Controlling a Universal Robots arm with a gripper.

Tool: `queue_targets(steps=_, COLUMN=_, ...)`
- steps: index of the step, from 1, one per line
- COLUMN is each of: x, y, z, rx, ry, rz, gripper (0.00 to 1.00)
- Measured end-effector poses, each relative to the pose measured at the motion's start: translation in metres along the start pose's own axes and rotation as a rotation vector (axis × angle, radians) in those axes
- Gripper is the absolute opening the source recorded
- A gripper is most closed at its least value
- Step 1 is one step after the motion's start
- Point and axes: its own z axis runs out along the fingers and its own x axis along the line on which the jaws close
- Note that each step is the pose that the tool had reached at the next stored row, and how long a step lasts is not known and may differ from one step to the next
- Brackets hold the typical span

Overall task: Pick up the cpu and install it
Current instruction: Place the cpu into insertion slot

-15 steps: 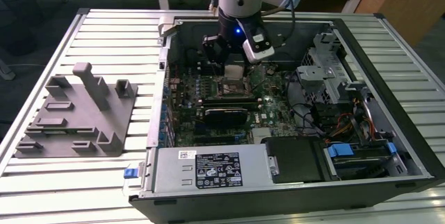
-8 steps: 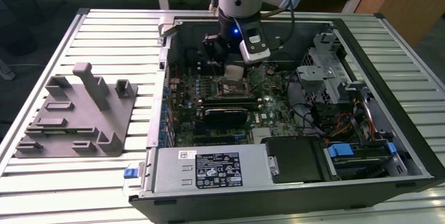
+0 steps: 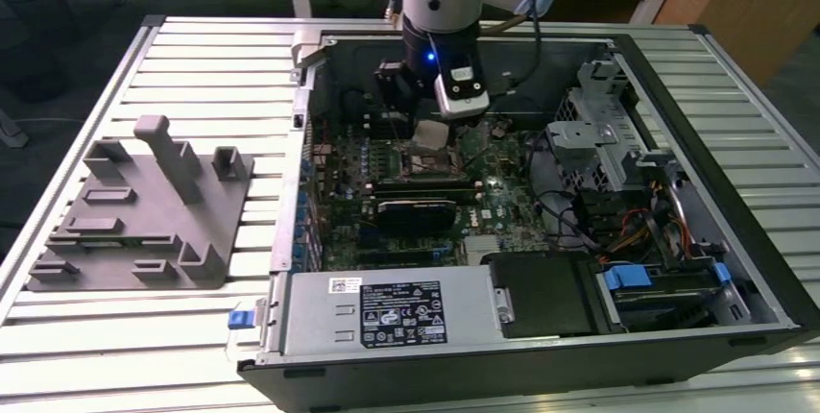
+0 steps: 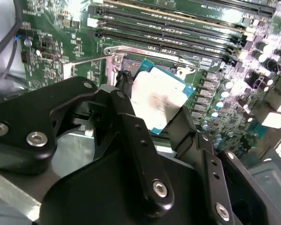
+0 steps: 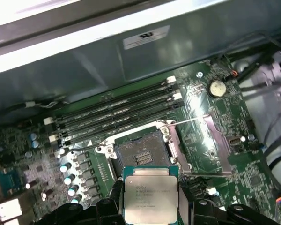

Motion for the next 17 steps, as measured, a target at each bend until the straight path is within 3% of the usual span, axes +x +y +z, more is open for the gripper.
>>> queue_targets(steps=17, x=0.0, y=0.0, z=0.001, rx=0.007, ry=-0.0127, rz=0.221, gripper=0.55)
